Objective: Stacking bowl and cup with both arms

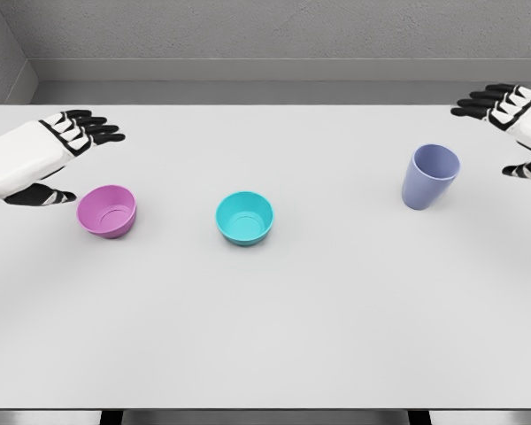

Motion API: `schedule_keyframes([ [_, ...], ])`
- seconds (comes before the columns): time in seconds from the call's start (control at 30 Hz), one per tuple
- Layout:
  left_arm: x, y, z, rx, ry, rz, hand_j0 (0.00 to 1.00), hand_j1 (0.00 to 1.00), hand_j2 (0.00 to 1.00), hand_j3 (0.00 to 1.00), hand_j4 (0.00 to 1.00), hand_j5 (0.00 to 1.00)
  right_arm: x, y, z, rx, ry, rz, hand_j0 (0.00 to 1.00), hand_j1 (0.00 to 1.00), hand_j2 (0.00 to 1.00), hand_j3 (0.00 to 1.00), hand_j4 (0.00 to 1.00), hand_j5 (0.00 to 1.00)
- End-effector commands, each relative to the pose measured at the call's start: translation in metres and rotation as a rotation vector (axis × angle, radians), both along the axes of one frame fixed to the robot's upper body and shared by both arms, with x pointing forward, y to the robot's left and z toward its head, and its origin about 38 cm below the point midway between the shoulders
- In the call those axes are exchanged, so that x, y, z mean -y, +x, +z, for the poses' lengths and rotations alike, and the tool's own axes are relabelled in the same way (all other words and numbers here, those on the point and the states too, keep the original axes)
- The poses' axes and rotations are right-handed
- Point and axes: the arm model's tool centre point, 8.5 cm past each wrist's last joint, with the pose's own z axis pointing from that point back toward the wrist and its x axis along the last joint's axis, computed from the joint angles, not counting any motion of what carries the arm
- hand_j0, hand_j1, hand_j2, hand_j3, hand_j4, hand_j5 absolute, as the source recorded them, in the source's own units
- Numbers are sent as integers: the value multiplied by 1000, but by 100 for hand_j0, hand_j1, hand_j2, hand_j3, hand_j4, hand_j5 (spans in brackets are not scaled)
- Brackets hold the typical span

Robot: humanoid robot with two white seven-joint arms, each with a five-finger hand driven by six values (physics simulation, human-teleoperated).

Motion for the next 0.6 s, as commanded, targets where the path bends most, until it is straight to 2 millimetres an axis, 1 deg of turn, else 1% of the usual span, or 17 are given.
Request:
schedule_keyframes([
  [0.0,-1,0,1,0,-8,4,100,100,100,100,100,100,-1,-1,-2,-8,4,2,100,100,100,100,100,100],
  [0.07,-1,0,0,-1,-8,4,100,100,100,100,100,100,0,0,-1,-8,1,0,100,100,100,100,100,100],
  [0.23,-3,1,-8,-19,1,16,100,100,100,100,100,100,-1,0,-1,-6,3,3,100,100,100,100,100,100],
  [0.27,-4,2,-19,-63,27,15,100,100,100,100,100,100,-1,0,0,-4,2,4,100,100,100,100,100,100],
  [0.3,-1,3,-22,-93,70,-1,100,100,100,100,100,100,-1,1,1,-8,-9,3,100,100,100,100,100,100],
  [0.33,-7,4,-18,-124,147,-4,100,100,100,100,100,100,-2,1,-2,-42,-44,5,100,100,100,100,100,100],
  [0.37,-9,8,-8,-138,211,-8,100,100,100,100,100,100,0,3,-2,-72,-85,2,100,100,100,100,100,100],
  [0.4,-6,14,4,-151,249,-30,100,100,100,100,100,100,0,3,-2,-92,-115,2,100,100,100,100,100,100],
  [0.43,-3,21,4,-181,272,-46,100,100,100,100,100,100,0,4,-2,-93,-118,2,100,100,100,100,100,100],
  [0.5,13,40,3,-226,308,-93,100,100,100,100,100,100,0,4,0,-90,-120,0,100,100,100,100,100,100],
  [0.57,16,56,1,-268,351,-103,100,100,100,100,100,100,-4,8,4,-79,-122,12,100,100,100,100,100,100],
])
